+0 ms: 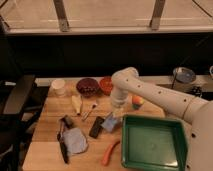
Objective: Place sponge in paper cup
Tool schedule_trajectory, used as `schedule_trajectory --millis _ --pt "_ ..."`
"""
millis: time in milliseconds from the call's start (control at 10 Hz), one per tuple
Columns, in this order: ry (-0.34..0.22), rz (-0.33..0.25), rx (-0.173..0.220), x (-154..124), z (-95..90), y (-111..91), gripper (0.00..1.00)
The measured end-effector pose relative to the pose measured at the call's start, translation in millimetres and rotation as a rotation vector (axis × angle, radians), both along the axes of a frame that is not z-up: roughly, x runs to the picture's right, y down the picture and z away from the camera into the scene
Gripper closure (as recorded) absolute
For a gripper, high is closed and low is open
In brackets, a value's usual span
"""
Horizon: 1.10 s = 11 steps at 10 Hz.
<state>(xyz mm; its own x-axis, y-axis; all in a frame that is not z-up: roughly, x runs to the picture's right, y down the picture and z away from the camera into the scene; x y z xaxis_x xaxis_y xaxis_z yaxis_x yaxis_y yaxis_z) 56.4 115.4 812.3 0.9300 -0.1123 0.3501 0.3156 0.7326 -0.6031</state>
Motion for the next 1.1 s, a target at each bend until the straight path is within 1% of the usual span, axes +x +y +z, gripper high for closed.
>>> schedule_trajectory --millis 100,200,300,400,500,600,700,800,900,1100 --pt "-0.013 -0.003 0.042 0.7 -7.4 -27.8 1.0" --pt "-0.034 -0.007 0.079 -2.7 -14.5 -49.5 1.0" --pt "-0.053 -0.009 0.109 -7.3 -21.0 -65.4 1.0" --pt "-0.083 -0.011 0.147 -15.9 -29.6 -83.6 1.0" --pt "-0.124 -0.021 0.196 -34.0 -39.2 -103.4 1.0" --pt "-0.156 -0.03 0.228 -49.0 -46.3 -115.7 1.0" --pt "-0.204 -0.046 0.276 -72.5 -57.0 -133.3 1.0" --pt "-0.25 -0.059 0.309 -96.2 -64.8 -147.0 1.0" --pt "-0.267 -0.06 0.313 -104.5 -67.6 -149.4 1.0" --pt "-0.259 -0.063 0.317 -100.6 -66.0 -150.0 1.0"
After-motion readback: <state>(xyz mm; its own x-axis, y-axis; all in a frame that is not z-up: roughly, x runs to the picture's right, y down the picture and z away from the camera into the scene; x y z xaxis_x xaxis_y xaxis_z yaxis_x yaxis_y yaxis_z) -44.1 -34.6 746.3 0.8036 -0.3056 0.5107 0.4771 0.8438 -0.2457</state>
